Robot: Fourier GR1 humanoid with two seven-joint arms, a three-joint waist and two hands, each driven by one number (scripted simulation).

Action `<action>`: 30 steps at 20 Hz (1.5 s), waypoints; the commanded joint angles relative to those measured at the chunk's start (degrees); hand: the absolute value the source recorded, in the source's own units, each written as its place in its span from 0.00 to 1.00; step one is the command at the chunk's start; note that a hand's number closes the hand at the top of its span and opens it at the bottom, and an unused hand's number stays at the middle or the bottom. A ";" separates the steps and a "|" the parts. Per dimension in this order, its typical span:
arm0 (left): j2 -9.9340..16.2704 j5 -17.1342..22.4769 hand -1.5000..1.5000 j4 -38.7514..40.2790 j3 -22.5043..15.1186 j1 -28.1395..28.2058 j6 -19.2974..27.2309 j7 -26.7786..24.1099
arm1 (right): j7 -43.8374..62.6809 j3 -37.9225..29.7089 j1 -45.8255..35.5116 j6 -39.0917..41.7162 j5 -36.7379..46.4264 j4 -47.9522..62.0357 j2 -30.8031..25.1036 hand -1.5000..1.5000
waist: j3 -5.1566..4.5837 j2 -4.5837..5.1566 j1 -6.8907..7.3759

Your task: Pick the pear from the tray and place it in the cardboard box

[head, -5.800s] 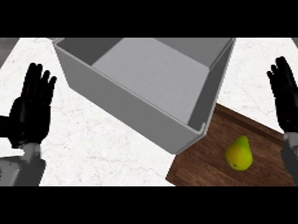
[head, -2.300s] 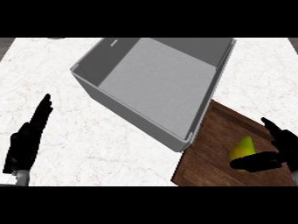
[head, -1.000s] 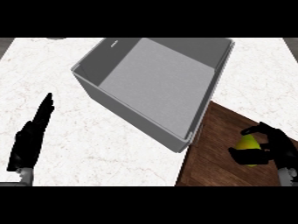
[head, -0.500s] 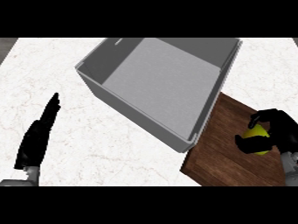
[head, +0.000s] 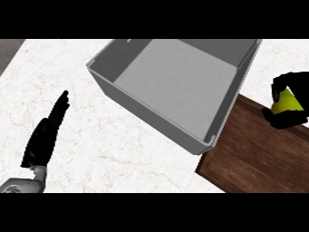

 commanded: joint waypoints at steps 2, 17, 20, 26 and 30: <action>-0.10 0.58 0.50 0.74 0.68 -0.65 -0.56 -0.29 | -20.24 -4.21 -8.61 -0.12 -4.53 11.24 0.55 1.00 | 0.02 -0.09 -0.67; -2.17 -1.64 0.50 0.55 0.84 1.99 0.48 -1.33 | -33.71 -10.85 -32.41 7.56 -14.39 28.75 17.79 1.00 | -0.20 -1.04 -3.17; -0.14 -0.32 0.50 3.29 4.64 0.90 -1.09 -1.86 | -28.12 -9.66 -33.85 6.22 -12.14 26.91 22.10 1.00 | -0.22 -1.21 -3.90; -0.27 -0.28 0.50 -3.24 4.03 4.29 -1.47 0.47 | -21.72 -9.85 -46.18 6.28 -9.13 36.90 28.22 1.00 | -0.22 -1.16 -2.92; -0.48 -1.07 0.50 1.23 4.50 2.18 -2.08 -2.53 | -26.13 -9.26 -48.52 5.06 -6.32 47.14 31.97 1.00 | -0.24 -0.76 -2.66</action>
